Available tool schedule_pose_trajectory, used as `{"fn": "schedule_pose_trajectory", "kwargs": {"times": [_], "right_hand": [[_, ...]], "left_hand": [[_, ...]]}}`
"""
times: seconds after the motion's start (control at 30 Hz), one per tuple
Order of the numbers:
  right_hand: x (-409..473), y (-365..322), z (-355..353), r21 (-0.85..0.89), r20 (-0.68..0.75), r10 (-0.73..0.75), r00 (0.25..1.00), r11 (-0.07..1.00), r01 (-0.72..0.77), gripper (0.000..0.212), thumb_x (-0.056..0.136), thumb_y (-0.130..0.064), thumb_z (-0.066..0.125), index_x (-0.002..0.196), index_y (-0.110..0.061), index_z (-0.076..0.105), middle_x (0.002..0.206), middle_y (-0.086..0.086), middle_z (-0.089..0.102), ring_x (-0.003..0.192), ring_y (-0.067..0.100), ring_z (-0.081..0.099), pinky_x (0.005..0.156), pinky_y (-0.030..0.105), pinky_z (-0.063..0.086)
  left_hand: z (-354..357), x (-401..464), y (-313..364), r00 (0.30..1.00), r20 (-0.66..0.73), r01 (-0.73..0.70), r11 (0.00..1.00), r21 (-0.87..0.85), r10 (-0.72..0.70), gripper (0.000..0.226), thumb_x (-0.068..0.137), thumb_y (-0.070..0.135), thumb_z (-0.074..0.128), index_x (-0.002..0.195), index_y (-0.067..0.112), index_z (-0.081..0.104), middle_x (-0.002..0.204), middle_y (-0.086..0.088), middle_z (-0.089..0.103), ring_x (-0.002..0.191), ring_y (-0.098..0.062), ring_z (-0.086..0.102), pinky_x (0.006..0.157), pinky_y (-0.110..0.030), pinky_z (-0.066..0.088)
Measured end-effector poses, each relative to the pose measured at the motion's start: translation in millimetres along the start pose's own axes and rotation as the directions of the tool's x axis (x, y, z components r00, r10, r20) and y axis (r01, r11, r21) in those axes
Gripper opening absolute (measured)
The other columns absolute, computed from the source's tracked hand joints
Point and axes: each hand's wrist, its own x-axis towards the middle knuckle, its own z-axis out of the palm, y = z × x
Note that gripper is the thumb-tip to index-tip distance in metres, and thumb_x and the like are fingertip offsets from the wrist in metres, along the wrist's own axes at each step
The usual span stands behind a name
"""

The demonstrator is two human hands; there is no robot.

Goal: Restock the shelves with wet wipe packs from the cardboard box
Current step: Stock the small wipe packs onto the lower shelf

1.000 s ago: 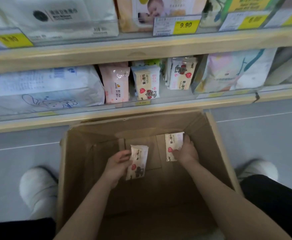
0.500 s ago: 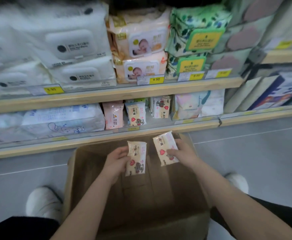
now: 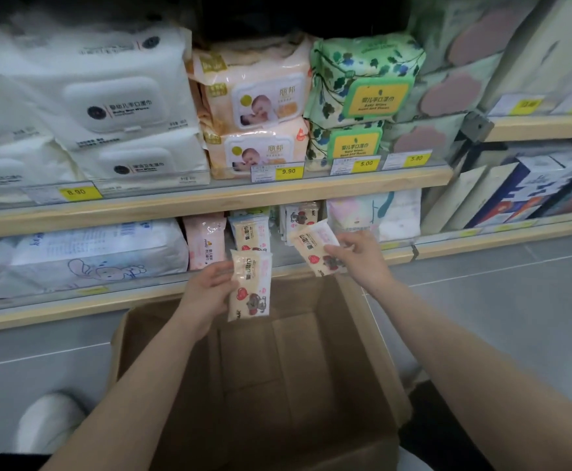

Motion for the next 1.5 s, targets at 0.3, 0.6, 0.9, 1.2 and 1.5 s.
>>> {"fn": "schedule_pose_trajectory", "kwargs": {"times": [0.3, 0.6, 0.9, 1.2, 1.5], "right_hand": [[59.5, 20.1, 38.6, 0.048, -0.03, 0.015, 0.999, 0.999, -0.014, 0.021, 0.093, -0.011, 0.056, 0.111, -0.006, 0.067, 0.096, 0.01, 0.068, 0.079, 0.019, 0.062, 0.071, 0.019, 0.051], [109.3, 48.5, 80.4, -0.123, -0.161, 0.092, 0.983, 0.986, -0.112, 0.02, 0.094, -0.009, 0.048, 0.088, -0.002, 0.065, 0.078, 0.014, 0.063, 0.076, 0.033, 0.065, 0.072, 0.044, 0.056], [77.1, 24.9, 76.8, -0.191, -0.136, 0.072, 0.988, 0.977, -0.097, 0.037, 0.097, -0.013, 0.048, 0.131, 0.001, 0.05, 0.126, 0.016, 0.059, 0.115, 0.029, 0.056, 0.089, 0.023, 0.039], [-46.0, -42.2, 26.7, 0.074, 0.37, 0.054, 0.927, 0.994, -0.087, 0.027, 0.093, -0.027, 0.058, 0.117, -0.016, 0.061, 0.07, -0.013, 0.063, 0.045, -0.006, 0.05, 0.048, 0.009, 0.041], [-110.3, -86.0, -23.4, 0.188, 0.257, 0.038, 0.966, 0.978, -0.088, 0.017, 0.094, -0.013, 0.056, 0.108, -0.006, 0.061, 0.082, 0.005, 0.061, 0.051, 0.002, 0.05, 0.047, 0.012, 0.041]], "left_hand": [[-3.5, 45.0, -9.2, 1.0, 0.006, -0.008, 0.999, -0.035, 0.009, 0.032, 0.089, -0.005, 0.053, 0.11, 0.019, 0.058, 0.104, -0.004, 0.067, 0.095, -0.018, 0.065, 0.076, -0.037, 0.055], [-5.9, 69.6, -29.3, 1.0, 0.015, 0.008, 1.0, 0.017, -0.008, 0.035, 0.091, -0.002, 0.051, 0.12, 0.016, 0.057, 0.11, -0.004, 0.068, 0.099, -0.018, 0.065, 0.084, -0.042, 0.055], [-0.6, 58.3, -21.7, 1.0, 0.005, 0.012, 1.0, -0.02, -0.012, 0.036, 0.089, -0.006, 0.051, 0.118, 0.016, 0.057, 0.102, -0.001, 0.069, 0.091, -0.014, 0.066, 0.078, -0.04, 0.055], [24.2, -5.5, 23.2, 0.998, 0.033, -0.058, 0.994, -0.088, 0.061, 0.034, 0.089, -0.007, 0.049, 0.112, 0.017, 0.057, 0.103, -0.003, 0.069, 0.096, -0.023, 0.066, 0.085, -0.045, 0.054], [53.4, -98.6, 65.7, 0.986, 0.049, -0.155, 0.984, -0.09, 0.16, 0.033, 0.09, -0.005, 0.049, 0.101, 0.025, 0.059, 0.11, -0.007, 0.067, 0.098, -0.022, 0.065, 0.088, -0.049, 0.053]]}}
